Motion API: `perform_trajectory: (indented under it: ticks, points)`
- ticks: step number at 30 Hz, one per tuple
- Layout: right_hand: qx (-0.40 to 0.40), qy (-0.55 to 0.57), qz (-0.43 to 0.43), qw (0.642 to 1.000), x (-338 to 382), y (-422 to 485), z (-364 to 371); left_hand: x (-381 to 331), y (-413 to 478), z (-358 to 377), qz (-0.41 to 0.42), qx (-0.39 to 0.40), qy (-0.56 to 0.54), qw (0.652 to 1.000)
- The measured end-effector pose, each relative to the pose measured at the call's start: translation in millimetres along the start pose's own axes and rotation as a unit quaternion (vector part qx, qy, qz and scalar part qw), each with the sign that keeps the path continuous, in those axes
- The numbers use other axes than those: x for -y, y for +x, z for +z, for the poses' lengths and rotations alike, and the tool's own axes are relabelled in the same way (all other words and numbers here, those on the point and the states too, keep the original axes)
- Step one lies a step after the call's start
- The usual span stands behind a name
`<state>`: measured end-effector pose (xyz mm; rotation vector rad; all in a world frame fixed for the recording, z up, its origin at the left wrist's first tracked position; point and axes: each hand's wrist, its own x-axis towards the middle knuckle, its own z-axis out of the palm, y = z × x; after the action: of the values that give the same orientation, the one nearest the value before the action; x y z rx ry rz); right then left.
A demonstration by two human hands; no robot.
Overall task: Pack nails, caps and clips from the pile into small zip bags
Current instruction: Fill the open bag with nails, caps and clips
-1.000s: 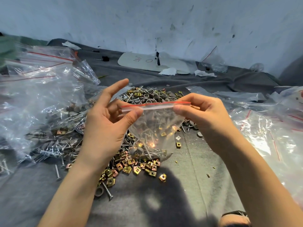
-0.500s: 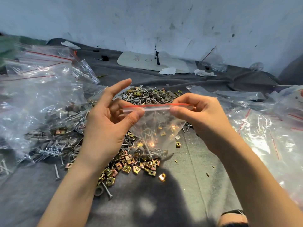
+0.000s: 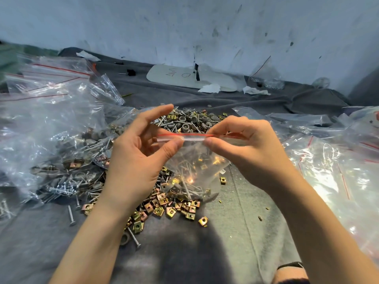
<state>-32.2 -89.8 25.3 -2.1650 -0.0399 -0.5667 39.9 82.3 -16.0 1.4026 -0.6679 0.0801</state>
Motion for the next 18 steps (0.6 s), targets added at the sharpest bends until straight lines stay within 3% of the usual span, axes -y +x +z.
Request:
perform_trajectory:
  ticks: [3,18]
  points:
    - [-0.016,-0.056,-0.018,0.998,2,0,-1,-1,0,0,0.001,0.003,0.003,1.000]
    - [-0.023,-0.121,-0.092,0.988,14,-5,8,-5,-4,5,0.010,0.025,0.009,1.000]
